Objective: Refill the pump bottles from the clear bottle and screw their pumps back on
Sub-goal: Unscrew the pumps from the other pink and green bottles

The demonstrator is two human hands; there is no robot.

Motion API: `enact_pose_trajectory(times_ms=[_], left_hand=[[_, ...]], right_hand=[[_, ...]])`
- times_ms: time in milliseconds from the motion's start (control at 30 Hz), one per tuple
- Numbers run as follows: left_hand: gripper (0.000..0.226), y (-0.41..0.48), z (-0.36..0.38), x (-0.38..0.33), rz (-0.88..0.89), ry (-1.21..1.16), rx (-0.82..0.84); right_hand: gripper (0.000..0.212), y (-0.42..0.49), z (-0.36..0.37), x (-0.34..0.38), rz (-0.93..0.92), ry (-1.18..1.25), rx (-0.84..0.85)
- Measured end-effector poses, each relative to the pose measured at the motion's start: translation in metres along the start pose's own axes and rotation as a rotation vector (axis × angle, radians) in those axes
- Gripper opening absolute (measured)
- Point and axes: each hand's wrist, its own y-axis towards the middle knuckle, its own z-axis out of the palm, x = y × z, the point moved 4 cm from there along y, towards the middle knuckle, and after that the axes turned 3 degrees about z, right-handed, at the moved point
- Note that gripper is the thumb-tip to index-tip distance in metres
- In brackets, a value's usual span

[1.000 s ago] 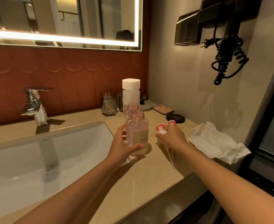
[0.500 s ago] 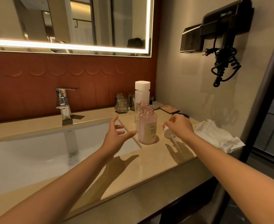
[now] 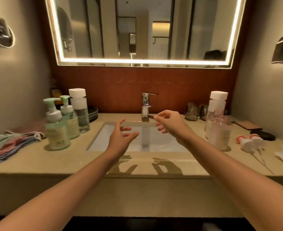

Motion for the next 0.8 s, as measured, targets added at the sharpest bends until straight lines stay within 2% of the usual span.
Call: enact_pose_trajectory(times_ms=[167, 300, 467, 567, 667, 800], left_hand=[[0.058, -0.020, -0.101, 0.009, -0.062, 0.068, -0.247], [0.056, -0.027, -0.159, 0.019, -0.085, 0.097, -0.392], [0.054, -0.014, -0.206, 0.038, -0.109, 0.145, -0.519], [0.064, 0.002, -0.224, 0.061, -0.148, 0.178, -0.556], [0.076, 0.020, -0.232, 0.081, -0.157, 0.202, -0.548], [0.088, 0.045, -0.237, 0.101, -0.170, 0.169, -0.494]], right_hand=[[0.007, -0.005, 0.082, 0.033, -0.067, 0.045, 0.261], [0.007, -0.001, 0.134, 0.052, -0.095, 0.069, 0.400], [0.007, 0.018, 0.187, 0.067, -0.134, 0.113, 0.469], [0.008, 0.036, 0.222, 0.075, -0.158, 0.158, 0.498], [0.018, 0.055, 0.250, 0.081, -0.183, 0.192, 0.480], [0.019, 0.081, 0.282, 0.088, -0.231, 0.192, 0.418]])
